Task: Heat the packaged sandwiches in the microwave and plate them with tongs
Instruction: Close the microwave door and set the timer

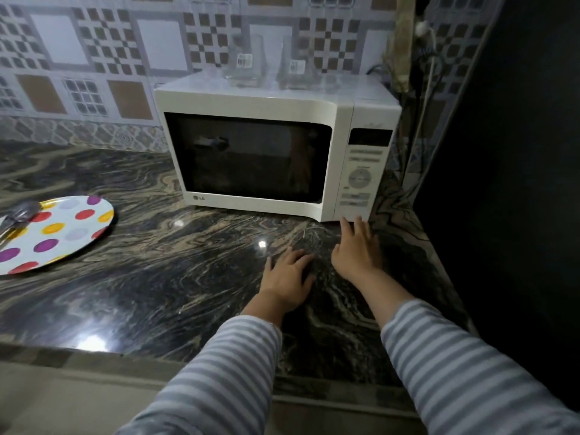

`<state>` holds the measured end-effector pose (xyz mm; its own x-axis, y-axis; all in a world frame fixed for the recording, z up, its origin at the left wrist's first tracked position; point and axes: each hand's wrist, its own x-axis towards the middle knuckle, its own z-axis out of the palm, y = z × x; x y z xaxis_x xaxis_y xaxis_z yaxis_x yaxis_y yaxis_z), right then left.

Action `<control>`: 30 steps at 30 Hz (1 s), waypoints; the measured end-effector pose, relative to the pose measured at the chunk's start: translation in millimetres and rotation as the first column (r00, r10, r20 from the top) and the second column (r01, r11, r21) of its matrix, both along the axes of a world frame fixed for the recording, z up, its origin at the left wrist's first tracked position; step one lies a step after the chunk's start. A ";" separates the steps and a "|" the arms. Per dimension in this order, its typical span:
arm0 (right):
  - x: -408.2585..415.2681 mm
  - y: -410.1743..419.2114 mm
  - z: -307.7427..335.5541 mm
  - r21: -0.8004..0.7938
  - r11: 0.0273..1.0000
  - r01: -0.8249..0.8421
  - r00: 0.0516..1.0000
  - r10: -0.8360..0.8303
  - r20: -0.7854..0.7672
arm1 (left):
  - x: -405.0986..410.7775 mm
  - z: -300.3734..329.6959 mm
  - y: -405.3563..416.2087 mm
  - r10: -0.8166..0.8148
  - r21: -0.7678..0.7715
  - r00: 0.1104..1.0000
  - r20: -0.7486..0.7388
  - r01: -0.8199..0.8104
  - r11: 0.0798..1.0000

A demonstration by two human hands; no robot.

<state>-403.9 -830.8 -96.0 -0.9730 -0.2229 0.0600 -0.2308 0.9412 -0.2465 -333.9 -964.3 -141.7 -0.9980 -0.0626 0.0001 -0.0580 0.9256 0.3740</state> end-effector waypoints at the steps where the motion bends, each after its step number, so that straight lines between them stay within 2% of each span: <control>1: -4.7 1.2 -1.2 -0.008 1.000 0.025 1.000 -0.025 -0.006 | -1.1 -4.4 4.1 0.002 -0.026 1.000 0.000 -0.002 1.000; 6: -31.7 3.9 -9.4 -0.077 0.988 0.131 0.991 -0.134 -0.031 | -6.7 -16.6 8.8 0.046 -0.091 0.996 -0.074 -0.052 0.994; 16: -54.3 -0.5 -14.2 -0.077 0.984 0.163 0.968 -0.174 -0.179 | -6.5 -18.3 11.4 0.068 -0.097 0.993 -0.093 -0.077 0.992; 20: -57.5 -1.4 -13.2 -0.022 0.985 0.172 0.972 -0.173 -0.159 | -6.3 -17.1 11.8 0.075 -0.092 0.992 -0.101 -0.084 0.992; 25: -56.4 1.5 -10.2 -0.143 0.976 0.161 0.942 -0.196 -0.274 | -6.0 -16.8 11.5 0.076 -0.074 0.992 -0.105 -0.084 0.994; 30: -60.3 5.8 1.4 -0.138 0.980 0.142 0.941 -0.177 -0.287 | -4.8 -16.4 11.2 0.079 -0.063 0.991 -0.108 -0.086 0.994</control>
<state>-464.2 -825.0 -94.6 -0.9293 -0.0405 0.3671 -0.1587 0.9414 -0.2977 -338.7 -953.1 -158.1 -0.9837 -0.1406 0.1122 -0.0984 0.9426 0.3190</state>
